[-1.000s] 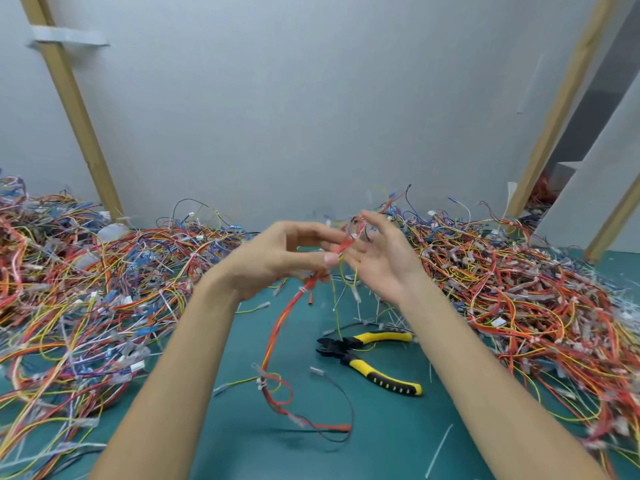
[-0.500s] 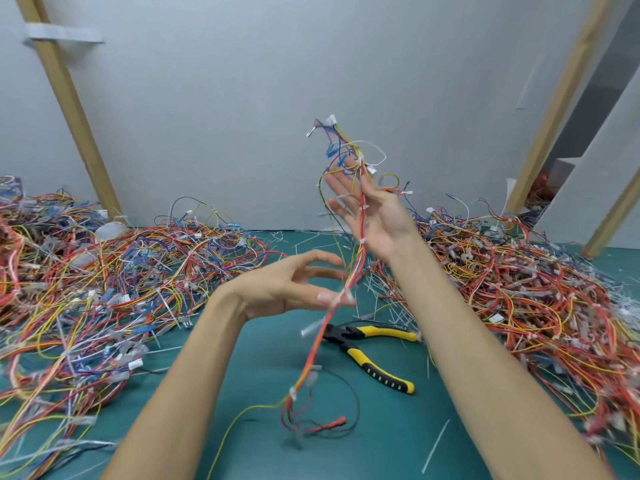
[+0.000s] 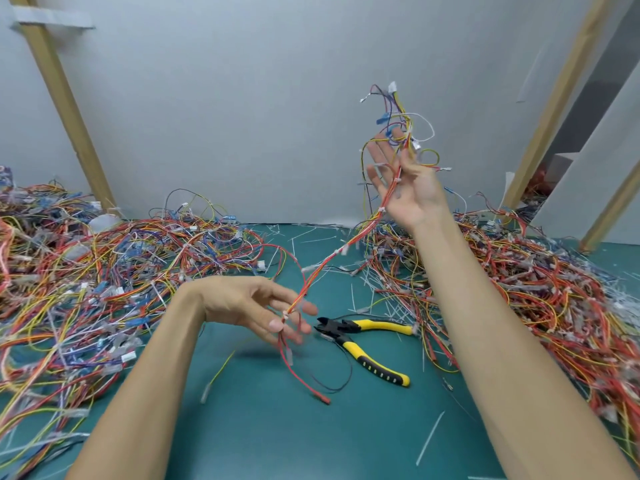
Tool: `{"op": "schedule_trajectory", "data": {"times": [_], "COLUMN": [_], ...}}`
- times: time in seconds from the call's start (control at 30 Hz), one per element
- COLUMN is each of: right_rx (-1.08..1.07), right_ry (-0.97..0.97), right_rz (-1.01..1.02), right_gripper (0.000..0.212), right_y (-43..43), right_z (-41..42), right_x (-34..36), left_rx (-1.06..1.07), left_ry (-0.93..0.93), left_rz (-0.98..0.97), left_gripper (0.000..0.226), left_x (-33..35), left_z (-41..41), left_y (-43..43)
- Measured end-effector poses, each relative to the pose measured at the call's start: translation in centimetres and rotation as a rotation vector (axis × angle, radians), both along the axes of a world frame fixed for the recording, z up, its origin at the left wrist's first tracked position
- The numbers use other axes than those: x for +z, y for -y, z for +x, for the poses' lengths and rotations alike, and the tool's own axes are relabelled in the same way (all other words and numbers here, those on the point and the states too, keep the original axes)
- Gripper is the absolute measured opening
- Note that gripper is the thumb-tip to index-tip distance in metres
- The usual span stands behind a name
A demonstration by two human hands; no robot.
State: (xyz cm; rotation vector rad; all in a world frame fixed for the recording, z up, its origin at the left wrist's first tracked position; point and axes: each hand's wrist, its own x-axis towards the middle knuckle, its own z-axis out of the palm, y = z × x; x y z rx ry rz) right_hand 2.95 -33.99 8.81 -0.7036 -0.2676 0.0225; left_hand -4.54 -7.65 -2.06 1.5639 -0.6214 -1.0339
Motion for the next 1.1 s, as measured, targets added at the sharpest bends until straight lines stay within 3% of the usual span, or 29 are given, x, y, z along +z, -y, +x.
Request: {"op": "schedule_trajectory", "data": {"times": [0.2,0.47,0.9,1.1], "right_rx": [0.035,0.152,0.331,0.361], "right_ry": [0.015,0.006,-0.056,-0.081], "right_rz": [0.008,-0.002,-0.124,-0.144], "right_gripper": [0.029,0.034,0.041,0.043], "right_y": [1.0,2.0,1.0,1.8], "right_z": [-0.8,-2.6,-4.2,-4.5], "right_x": [-1.1,-4.4,-8.0,-8.7], "left_rx": [0.122,0.646,0.744,0.712], "left_ry": [0.067,0.105,0.06,0.054], "left_rz": [0.033,-0.248,-0.199,-0.14], "left_gripper": [0.023,0.03,0.047,0.044], "left_x": [0.4,0.9,1.5,1.9], "left_z": [0.1,1.1,0.9,0.5], "left_y": [0.1,1.6,1.4,1.8]}}
